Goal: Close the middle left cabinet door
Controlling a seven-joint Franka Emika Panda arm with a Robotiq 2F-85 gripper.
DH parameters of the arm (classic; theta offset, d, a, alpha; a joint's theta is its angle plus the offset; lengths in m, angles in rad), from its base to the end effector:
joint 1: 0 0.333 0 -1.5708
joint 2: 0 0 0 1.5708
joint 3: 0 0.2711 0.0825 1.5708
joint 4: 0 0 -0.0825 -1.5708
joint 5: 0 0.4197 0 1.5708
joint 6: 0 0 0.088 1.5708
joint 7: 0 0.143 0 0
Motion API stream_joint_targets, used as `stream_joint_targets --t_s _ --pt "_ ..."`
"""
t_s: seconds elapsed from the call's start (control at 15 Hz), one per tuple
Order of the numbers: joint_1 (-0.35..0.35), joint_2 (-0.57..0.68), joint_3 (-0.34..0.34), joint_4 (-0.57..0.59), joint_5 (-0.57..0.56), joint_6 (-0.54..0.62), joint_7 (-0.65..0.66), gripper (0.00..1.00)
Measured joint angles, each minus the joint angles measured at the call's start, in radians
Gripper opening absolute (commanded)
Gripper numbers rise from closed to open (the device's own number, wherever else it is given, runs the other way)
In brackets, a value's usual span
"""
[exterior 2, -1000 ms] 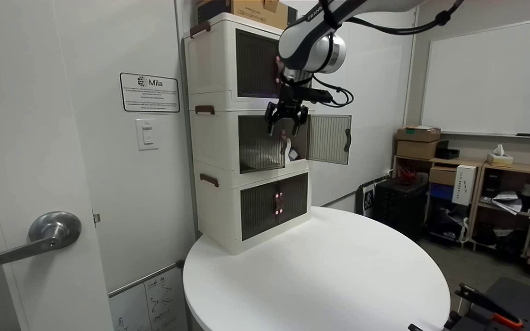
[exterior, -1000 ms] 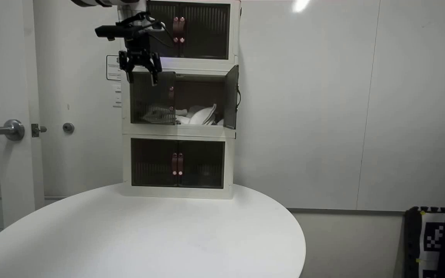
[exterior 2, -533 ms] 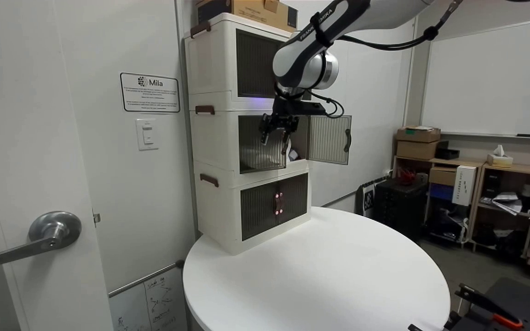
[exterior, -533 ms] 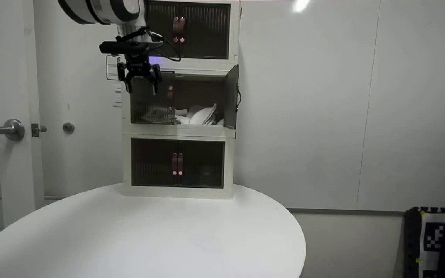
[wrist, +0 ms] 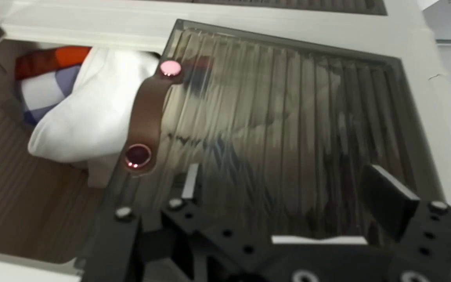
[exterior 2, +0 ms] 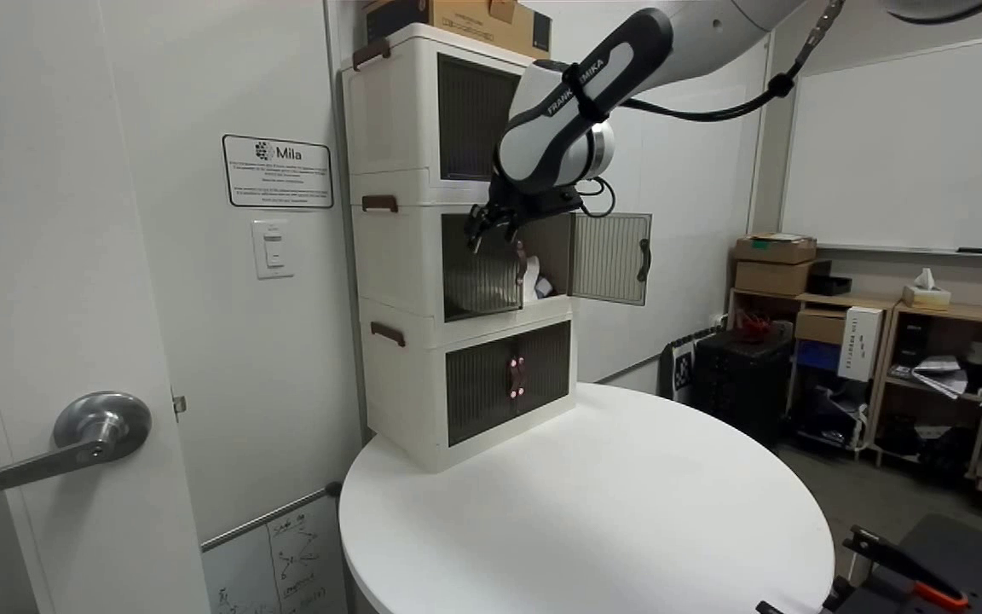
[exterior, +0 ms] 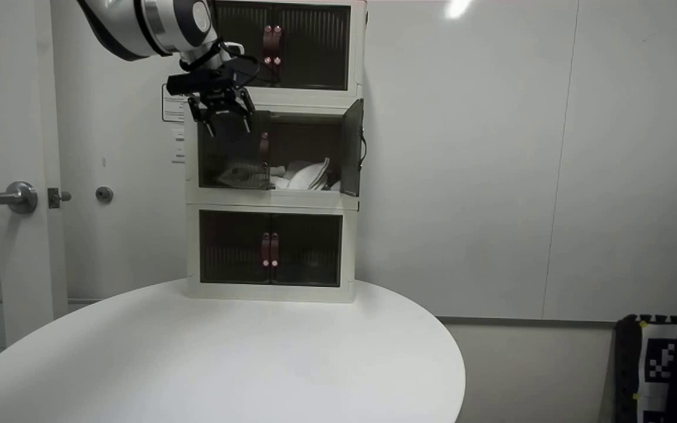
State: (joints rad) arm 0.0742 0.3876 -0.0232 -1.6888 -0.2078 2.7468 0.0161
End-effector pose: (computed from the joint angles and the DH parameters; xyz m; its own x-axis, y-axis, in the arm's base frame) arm 0.7422 0.0449 0.3639 0.7648 0.2206 0.6053 0.1389 -0.9739 0.1793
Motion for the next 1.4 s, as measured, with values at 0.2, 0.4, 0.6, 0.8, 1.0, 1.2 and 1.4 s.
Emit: stream_joint_targets --t_s 0.2,0.4,0.6,0.8,1.0,1.2,1.4 --pt "0.027 0.041 -0.050 0.043 -0.057 0.048 0.043 1.00" --pt "0.049 0.063 -0.076 0.061 -0.080 0.060 0.068 1.00" --pt "0.055 0.064 -0.084 0.062 -0.079 0.060 0.071 1.00" --pt "0.047 0.055 -0.073 0.058 -0.059 0.059 0.067 1.00" --pt "0.008 0.009 -0.021 0.028 0.011 0.042 0.013 1.00" --pt "-0.047 -0.070 0.060 -0.044 0.126 -0.012 -0.088 1.00" --pt "-0.102 -0.161 0.133 -0.142 0.299 -0.143 -0.214 1.00"
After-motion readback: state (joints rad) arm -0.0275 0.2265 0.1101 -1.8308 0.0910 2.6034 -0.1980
